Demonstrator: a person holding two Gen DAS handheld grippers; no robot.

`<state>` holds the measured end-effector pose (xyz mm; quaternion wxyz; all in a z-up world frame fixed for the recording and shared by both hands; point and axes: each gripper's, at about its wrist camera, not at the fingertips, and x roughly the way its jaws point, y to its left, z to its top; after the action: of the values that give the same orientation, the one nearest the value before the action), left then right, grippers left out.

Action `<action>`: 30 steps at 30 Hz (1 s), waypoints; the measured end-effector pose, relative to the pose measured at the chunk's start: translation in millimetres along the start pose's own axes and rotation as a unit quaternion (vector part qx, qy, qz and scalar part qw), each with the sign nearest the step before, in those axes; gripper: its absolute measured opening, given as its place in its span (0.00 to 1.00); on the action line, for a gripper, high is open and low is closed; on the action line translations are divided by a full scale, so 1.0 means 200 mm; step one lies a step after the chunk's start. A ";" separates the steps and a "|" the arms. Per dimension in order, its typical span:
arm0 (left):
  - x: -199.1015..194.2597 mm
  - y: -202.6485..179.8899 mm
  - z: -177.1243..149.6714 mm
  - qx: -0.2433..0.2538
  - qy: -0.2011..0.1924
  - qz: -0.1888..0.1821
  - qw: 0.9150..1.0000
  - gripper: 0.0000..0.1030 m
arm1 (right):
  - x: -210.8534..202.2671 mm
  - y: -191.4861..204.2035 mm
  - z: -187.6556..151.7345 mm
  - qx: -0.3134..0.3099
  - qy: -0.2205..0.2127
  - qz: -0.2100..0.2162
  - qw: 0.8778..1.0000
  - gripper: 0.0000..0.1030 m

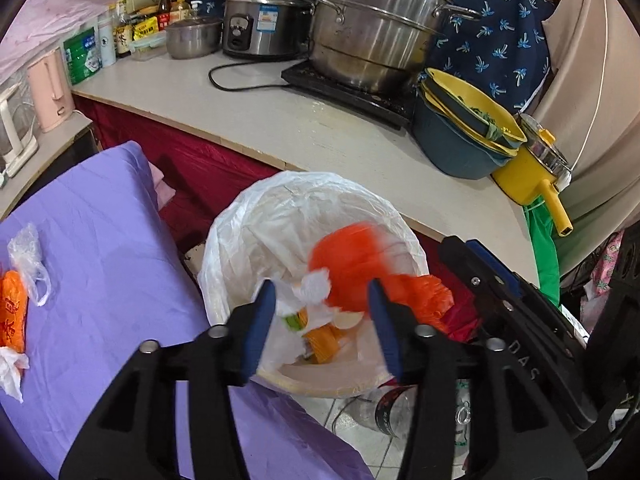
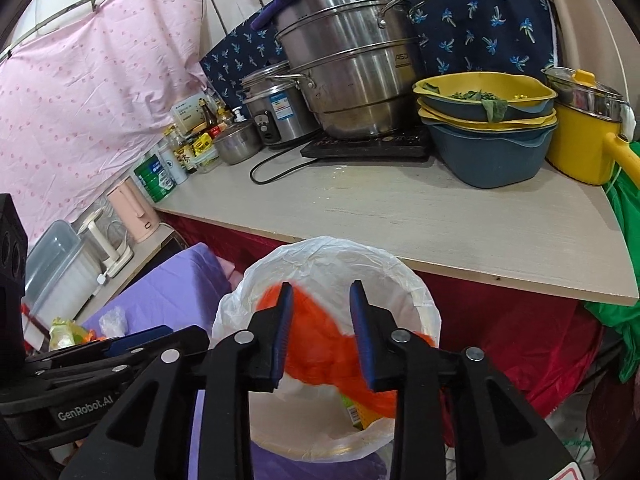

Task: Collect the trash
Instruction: 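Open both grippers to drop the tissue and red bag into the bin, then move both grippers back from the bin to the table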

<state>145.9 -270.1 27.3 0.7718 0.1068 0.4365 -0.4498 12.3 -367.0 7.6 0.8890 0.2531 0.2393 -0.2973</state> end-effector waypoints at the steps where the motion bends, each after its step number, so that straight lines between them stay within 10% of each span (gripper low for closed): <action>1: -0.01 0.00 0.00 0.001 -0.002 0.000 1.000 0.48 | -0.01 0.00 0.00 0.002 -0.003 0.000 1.000 0.31; 30: -0.58 0.61 -0.20 -0.113 -0.085 0.121 0.983 0.67 | -0.21 0.57 -0.07 -0.068 -0.018 0.072 0.995 0.51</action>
<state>193.7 -107.4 65.6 0.8620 0.0327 0.4011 -0.3082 52.0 -262.2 56.3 0.9273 0.2037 0.2243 -0.2199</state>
